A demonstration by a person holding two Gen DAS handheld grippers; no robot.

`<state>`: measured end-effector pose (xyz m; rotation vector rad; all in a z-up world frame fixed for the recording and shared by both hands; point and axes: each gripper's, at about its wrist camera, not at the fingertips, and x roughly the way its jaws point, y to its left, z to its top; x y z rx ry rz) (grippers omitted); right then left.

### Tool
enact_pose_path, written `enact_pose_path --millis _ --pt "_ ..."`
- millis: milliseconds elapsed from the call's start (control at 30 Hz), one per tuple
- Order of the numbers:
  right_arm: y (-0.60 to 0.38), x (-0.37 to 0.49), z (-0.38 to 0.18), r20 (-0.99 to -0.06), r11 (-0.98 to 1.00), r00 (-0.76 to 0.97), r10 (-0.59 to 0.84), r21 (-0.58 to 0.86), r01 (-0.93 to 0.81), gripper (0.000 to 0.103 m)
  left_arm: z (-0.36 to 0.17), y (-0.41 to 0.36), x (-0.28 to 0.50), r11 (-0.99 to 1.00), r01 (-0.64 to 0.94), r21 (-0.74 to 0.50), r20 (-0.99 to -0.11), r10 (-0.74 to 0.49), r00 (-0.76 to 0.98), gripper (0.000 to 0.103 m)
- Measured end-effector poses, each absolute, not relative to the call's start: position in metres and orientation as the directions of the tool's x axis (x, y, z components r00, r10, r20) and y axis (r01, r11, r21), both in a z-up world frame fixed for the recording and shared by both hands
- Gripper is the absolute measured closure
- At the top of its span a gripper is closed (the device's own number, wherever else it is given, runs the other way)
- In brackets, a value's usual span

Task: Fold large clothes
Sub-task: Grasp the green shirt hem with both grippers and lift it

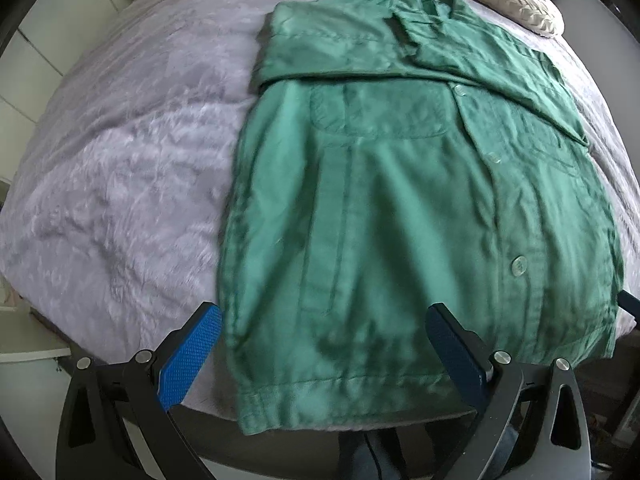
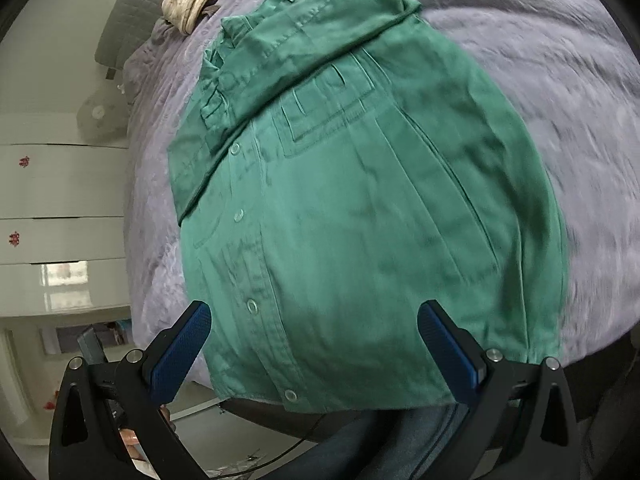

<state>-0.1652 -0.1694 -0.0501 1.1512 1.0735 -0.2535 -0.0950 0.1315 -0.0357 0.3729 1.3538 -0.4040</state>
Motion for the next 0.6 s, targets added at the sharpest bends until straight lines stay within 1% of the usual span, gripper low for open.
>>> enact_pose_path --millis 233,333,467,567,600 --pt "-0.174 -0.209 -0.05 -0.818 0.406 0.503 0.277 0.575 0.711 0.0 -0.055 0.179 -0.098 0.902 0.431 0.032 -0.988 -0.036 0.15 0.001" --pt "-0.188 -0.228 -0.055 -0.834 0.389 0.496 0.241 0.551 0.738 0.0 -0.072 0.195 -0.095 0.914 0.405 0.002 -0.992 -0.049 0.116 0.001" --pt "-0.211 -0.251 -0.068 -0.866 0.391 0.461 0.193 0.499 0.773 0.0 -0.104 0.2 -0.088 0.918 0.392 -0.056 -0.997 -0.071 0.024 0.001" --pt "-0.22 -0.262 -0.087 -0.862 0.37 0.456 0.222 0.508 0.778 0.0 -0.123 0.199 -0.084 0.915 0.391 -0.097 -0.995 -0.092 -0.033 0.001" --pt "-0.221 -0.266 -0.1 -0.845 0.349 0.465 0.265 0.534 0.771 0.0 -0.126 0.2 -0.082 0.916 0.385 -0.114 -0.993 -0.104 -0.046 0.001"
